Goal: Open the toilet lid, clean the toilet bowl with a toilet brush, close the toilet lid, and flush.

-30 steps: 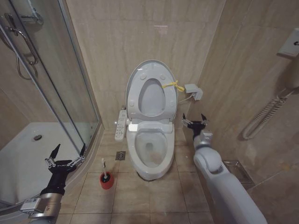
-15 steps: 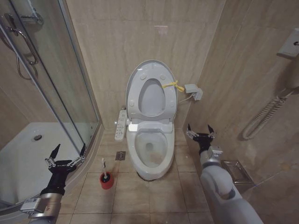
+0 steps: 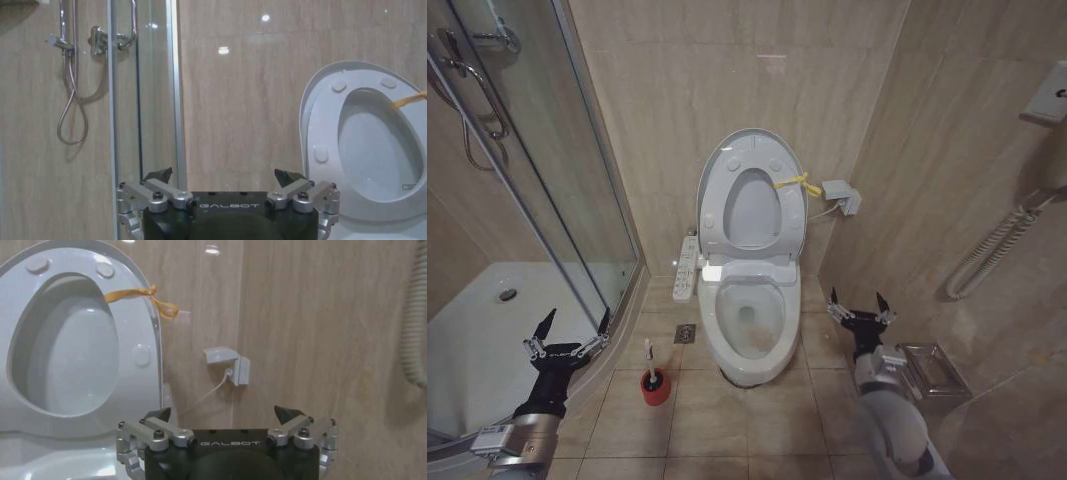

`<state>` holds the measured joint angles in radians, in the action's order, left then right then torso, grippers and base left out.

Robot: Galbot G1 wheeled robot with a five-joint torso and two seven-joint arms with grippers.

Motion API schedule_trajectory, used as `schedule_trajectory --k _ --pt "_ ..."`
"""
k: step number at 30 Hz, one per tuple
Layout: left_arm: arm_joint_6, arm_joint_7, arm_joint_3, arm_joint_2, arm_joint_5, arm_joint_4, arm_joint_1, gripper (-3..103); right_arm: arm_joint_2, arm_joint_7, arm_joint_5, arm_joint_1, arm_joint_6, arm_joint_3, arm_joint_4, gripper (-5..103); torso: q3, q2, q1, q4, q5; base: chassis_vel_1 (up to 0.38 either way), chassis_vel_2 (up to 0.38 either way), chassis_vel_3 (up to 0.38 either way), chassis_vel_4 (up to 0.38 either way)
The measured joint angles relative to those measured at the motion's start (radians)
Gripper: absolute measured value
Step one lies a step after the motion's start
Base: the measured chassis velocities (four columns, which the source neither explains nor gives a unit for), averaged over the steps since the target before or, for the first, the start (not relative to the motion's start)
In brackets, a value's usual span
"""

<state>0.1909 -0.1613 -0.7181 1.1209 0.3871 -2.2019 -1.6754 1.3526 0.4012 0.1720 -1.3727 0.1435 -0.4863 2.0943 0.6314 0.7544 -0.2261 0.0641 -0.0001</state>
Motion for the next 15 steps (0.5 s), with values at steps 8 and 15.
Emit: schedule_trajectory --k 8,15 --pt "0.000 0.000 0.000 0.000 0.000 0.000 0.000 100 0.045 -0.032 -0.019 -0.070 -0.015 -0.018 0.059 100 0.000 0.000 0.000 0.0000 0.0000 0.000 0.000 0.000 0.000" --pt "0.000 0.000 0.000 0.000 0.000 0.000 0.000 100 0.072 -0.061 -0.044 -0.095 -0.020 -0.010 0.083 100 0.000 0.000 0.000 0.0000 0.0000 0.000 0.000 0.000 0.000"
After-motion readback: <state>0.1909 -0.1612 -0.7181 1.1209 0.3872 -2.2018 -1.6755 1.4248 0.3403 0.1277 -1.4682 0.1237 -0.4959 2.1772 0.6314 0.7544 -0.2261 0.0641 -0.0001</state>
